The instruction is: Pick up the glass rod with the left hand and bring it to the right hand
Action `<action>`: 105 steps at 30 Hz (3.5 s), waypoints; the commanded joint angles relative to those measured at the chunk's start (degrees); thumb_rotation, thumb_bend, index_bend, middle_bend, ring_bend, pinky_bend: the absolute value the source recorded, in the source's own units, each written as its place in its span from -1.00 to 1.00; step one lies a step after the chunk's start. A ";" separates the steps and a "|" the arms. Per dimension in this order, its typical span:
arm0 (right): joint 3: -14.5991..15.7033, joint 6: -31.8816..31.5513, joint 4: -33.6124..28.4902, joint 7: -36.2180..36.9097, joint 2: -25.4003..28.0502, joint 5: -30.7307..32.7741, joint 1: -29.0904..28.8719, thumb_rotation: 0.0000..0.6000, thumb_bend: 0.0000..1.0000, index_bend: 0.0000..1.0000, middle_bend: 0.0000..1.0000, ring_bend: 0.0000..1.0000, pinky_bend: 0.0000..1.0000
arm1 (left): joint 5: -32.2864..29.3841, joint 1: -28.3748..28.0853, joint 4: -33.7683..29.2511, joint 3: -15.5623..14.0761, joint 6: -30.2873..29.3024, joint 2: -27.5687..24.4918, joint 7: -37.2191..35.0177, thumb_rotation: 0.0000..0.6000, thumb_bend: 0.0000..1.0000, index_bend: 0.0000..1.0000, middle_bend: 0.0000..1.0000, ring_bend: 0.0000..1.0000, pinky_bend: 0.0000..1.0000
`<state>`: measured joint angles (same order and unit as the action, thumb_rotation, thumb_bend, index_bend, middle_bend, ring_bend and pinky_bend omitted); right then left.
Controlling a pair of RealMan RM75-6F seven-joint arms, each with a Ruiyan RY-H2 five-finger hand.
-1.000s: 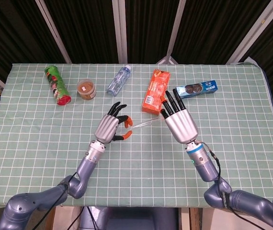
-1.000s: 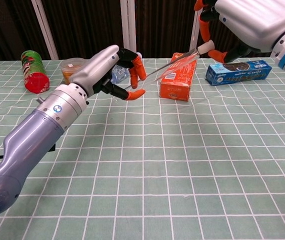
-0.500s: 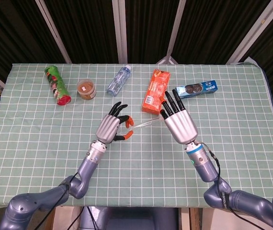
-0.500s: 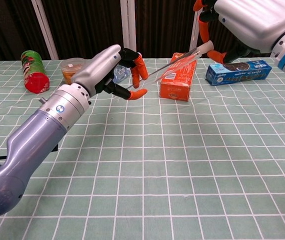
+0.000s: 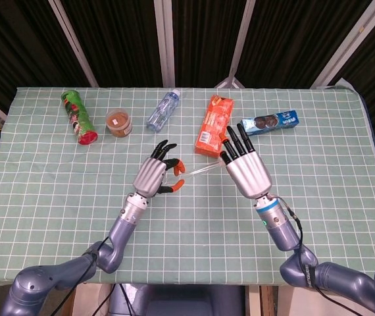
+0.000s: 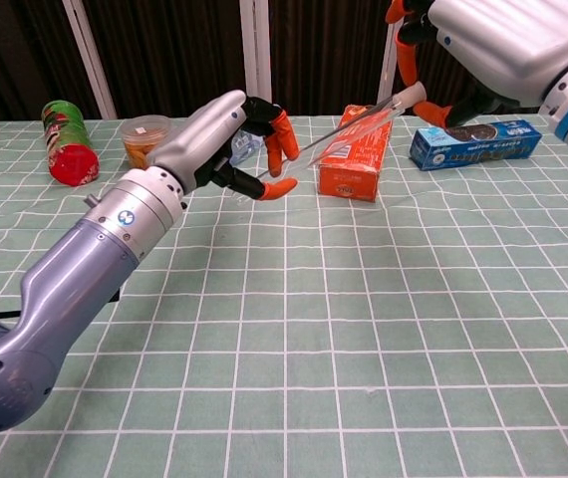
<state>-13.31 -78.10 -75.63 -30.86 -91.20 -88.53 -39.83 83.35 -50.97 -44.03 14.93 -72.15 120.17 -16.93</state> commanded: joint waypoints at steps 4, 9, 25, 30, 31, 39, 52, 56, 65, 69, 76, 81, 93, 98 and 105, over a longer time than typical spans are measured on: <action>0.02 -0.04 -0.19 0.16 -0.10 0.06 0.07 1.00 -0.15 0.23 -0.57 -0.90 -1.00 | -0.07 -0.20 0.24 0.14 0.11 0.21 0.09 1.00 0.40 0.12 0.21 -0.75 -1.00; 0.12 -0.10 -0.33 0.21 -0.16 -0.11 0.08 1.00 -0.14 0.23 -0.57 -0.90 -1.00 | -0.06 -0.54 0.31 0.40 0.04 0.45 0.06 1.00 0.40 0.12 0.21 -0.75 -1.00; 0.24 -0.06 -0.30 0.18 -0.47 -0.22 0.13 1.00 -0.14 0.23 -0.57 -0.90 -1.00 | 0.23 -0.97 0.69 0.33 -0.08 0.78 -0.22 1.00 0.40 0.12 0.20 -0.75 -1.00; 0.46 0.64 -0.57 -0.89 0.17 0.49 0.50 1.00 -0.14 -0.11 -0.60 -0.91 -1.00 | 0.21 -0.94 0.85 0.40 -0.31 0.76 -0.46 1.00 0.40 0.11 0.20 -0.75 -1.00; 0.47 0.69 -0.67 -0.96 0.21 0.58 0.55 1.00 -0.14 -0.24 -0.63 -0.92 -1.00 | 0.21 -0.93 0.86 0.39 -0.32 0.75 -0.49 1.00 0.40 0.11 0.20 -0.75 -1.00; 0.69 0.85 -1.20 -1.17 0.45 1.22 1.12 1.00 -0.14 -0.49 -0.72 -0.94 -1.00 | 0.27 -0.72 1.08 0.20 -0.51 0.74 -0.72 1.00 0.40 0.11 0.20 -0.75 -1.00; 0.87 0.24 -1.39 -1.57 1.49 2.65 2.86 1.00 -0.14 -0.54 -0.77 -0.97 -1.00 | 0.90 1.34 1.19 -1.78 -1.04 -0.38 -1.25 1.00 0.40 0.12 0.20 -0.75 -1.00; 0.10 -0.44 -2.47 -1.56 2.78 3.42 3.53 1.00 -0.14 -0.54 -0.77 -0.97 -1.00 | 1.62 3.46 1.47 -4.24 -0.88 -1.26 -1.49 1.00 0.40 0.12 0.20 -0.75 -1.00; -0.01 -0.78 -3.82 -1.74 4.10 3.89 4.34 1.00 -0.14 -0.54 -0.77 -0.97 -1.00 | 2.24 5.36 1.33 -5.86 -1.12 -1.15 -1.90 1.00 0.40 0.11 0.19 -0.75 -1.00; 0.07 -0.85 -4.14 -1.82 4.35 3.95 4.60 1.00 -0.14 -0.54 -0.77 -0.98 -1.00 | 2.45 5.93 0.77 -6.26 -1.06 -1.47 -1.95 1.00 0.36 0.04 0.11 -0.75 -1.00; 0.00 -1.02 -4.83 -1.90 4.81 3.98 4.86 1.00 -0.14 -0.54 -0.78 -0.98 -1.00 | 1.72 6.77 -2.00 -5.87 -0.37 -2.94 -0.27 1.00 -0.14 -0.12 -0.25 -0.85 -1.00; -0.14 -1.52 -5.89 -1.85 5.53 4.33 5.49 1.00 -0.14 -0.55 -0.78 -0.98 -1.00 | 1.19 7.65 -6.12 -5.39 -0.54 -5.44 2.00 1.00 -0.44 -0.45 -0.50 -0.97 -1.00; 1.02 -5.38 -17.18 5.39 13.32 11.52 14.99 1.00 -0.26 -1.00 -0.99 -1.00 -1.00 | -3.58 17.03 -35.14 -6.03 -3.79 -27.57 18.72 1.00 -0.72 -0.79 -0.87 -1.00 -1.00; 3.25 -6.16 -23.32 10.78 18.44 14.39 20.27 1.00 -0.37 -1.00 -1.00 -1.00 -1.00 | -3.99 22.99 -45.18 -9.55 -7.18 -37.83 22.81 1.00 -0.73 -0.81 -0.91 -1.00 -1.00; 7.70 -8.23 -24.42 17.83 23.07 12.76 26.38 1.00 -0.38 -1.00 -1.00 -1.00 -1.00 | -1.20 31.42 -49.26 -15.86 -13.48 -46.06 20.76 1.00 -0.73 -0.82 -0.92 -1.00 -1.00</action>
<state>-6.85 -85.56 -99.77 -14.46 -69.03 -75.20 -14.82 81.14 -22.19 -91.65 1.37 -83.27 76.21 4.43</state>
